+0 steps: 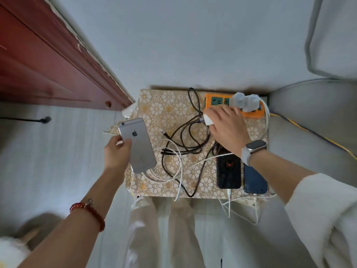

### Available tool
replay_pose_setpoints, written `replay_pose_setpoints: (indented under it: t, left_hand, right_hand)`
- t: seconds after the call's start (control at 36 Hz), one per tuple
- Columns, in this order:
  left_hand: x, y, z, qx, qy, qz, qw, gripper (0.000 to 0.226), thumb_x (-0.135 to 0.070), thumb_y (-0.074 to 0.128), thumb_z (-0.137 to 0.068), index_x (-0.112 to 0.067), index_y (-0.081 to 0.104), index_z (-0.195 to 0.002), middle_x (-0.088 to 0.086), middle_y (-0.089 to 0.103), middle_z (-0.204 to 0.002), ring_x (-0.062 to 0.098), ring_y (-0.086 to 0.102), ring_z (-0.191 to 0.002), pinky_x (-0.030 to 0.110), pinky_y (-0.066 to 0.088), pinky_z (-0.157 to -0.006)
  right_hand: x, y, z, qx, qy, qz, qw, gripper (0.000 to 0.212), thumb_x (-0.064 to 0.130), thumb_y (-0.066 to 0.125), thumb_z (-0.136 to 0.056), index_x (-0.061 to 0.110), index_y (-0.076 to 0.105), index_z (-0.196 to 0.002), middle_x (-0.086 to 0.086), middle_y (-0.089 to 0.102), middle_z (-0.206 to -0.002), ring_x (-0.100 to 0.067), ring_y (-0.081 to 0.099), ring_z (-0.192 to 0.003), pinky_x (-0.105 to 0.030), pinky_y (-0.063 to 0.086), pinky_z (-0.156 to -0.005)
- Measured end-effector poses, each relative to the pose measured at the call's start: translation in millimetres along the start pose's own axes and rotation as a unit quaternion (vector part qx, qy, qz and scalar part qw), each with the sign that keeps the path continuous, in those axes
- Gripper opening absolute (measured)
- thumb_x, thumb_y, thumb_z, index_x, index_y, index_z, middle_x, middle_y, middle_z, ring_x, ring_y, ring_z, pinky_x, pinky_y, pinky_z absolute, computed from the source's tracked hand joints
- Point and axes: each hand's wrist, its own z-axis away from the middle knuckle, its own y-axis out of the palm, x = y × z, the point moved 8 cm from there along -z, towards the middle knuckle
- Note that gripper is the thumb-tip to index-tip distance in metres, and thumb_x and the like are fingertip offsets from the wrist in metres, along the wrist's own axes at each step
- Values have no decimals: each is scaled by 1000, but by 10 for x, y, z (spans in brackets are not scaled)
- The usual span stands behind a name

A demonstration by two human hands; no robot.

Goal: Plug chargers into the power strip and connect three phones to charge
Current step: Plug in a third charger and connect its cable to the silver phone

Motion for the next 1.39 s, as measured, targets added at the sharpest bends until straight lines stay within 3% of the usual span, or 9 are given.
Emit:
replay_pose_setpoints:
  t: [0.17, 0.36, 0.47, 0.75, 0.94, 1.06, 1.19, 1.31, 1.39]
  left_hand:
    - [-86, 124, 44, 2, 6, 21, 1000, 9, -9, 49, -91, -10, 52, -100, 8, 60, -94, 23, 57, -83, 39, 49, -80]
    - [-37, 314, -55, 15, -6, -3, 1000, 15, -11, 50, -92, -10, 54, -106, 13, 62, -99, 25, 58, -83, 35, 49, -71]
    - [-50, 428, -205, 19, -11, -25, 999, 24, -13, 51, -92, -8, 54, -115, 15, 62, -103, 28, 59, -87, 39, 51, -76]
    - [-321, 738, -637, 13, 46, -135, 990, 32, -17, 46, -93, -11, 54, -123, 9, 61, -107, 22, 54, -87, 27, 44, -63]
    - [-335, 779, -655, 16, 78, -259, 963, 36, -14, 41, -91, -10, 53, -124, 16, 49, -128, 29, 55, -94, 33, 43, -76]
    - [-372, 834, -494, 17, 117, -342, 932, 41, -13, 45, -89, -7, 44, -129, 17, 35, -133, 34, 35, -122, 44, 30, -104]
    - [-513, 1134, -118, 53, 249, -366, 895, 58, -18, 52, -84, -19, 33, -139, 7, 29, -144, 26, 22, -134, 48, 21, -110]
    - [-539, 1733, 282, 221, 364, -402, 811, 91, -25, 55, -82, -37, -13, -142, -10, -11, -154, 18, -14, -142, 48, -2, -114]
    - [-584, 2025, 485, 260, 410, -443, 754, 92, -24, 53, -84, -38, -16, -142, -8, -23, -153, 21, -25, -140, 45, -13, -109]
  right_hand:
    - [-305, -151, -81, -26, 61, -67, 996, 40, 14, 60, -79, 8, 47, -116, -15, 66, -103, -32, 63, -94, -41, 49, -75]
    - [-422, -376, -69, -68, 106, -255, 959, 61, 12, 64, -78, 5, 35, -131, -12, 50, -134, -29, 57, -107, -39, 52, -80]
    - [-308, -338, -138, -10, 49, -194, 980, 45, 17, 66, -77, 4, 52, -118, -16, 51, -121, -30, 48, -112, -33, 38, -94]
    - [-324, -57, -146, 44, 34, -106, 993, 38, 5, 64, -74, 1, 49, -109, -17, 52, -107, -32, 53, -96, -38, 50, -62]
    - [-454, -87, -350, 50, 13, 1, 999, 45, 18, 59, -76, 13, 51, -120, -13, 59, -111, -33, 52, -101, -42, 39, -81]
    - [-574, -74, -406, 60, 11, -13, 998, 38, 19, 57, -83, 16, 52, -121, -9, 62, -115, -28, 51, -104, -39, 32, -82]
    - [-737, -42, -474, 65, 43, -64, 995, 37, 23, 63, -82, 19, 54, -117, -7, 69, -103, -27, 54, -98, -36, 27, -78]
    - [-750, 46, -532, 94, 39, -22, 995, 36, 29, 62, -83, 25, 52, -118, -6, 70, -92, -24, 53, -93, -34, 21, -74]
    - [-767, 54, -554, 104, 36, -11, 994, 37, 33, 62, -83, 24, 52, -117, -7, 69, -92, -25, 53, -93, -35, 22, -75]
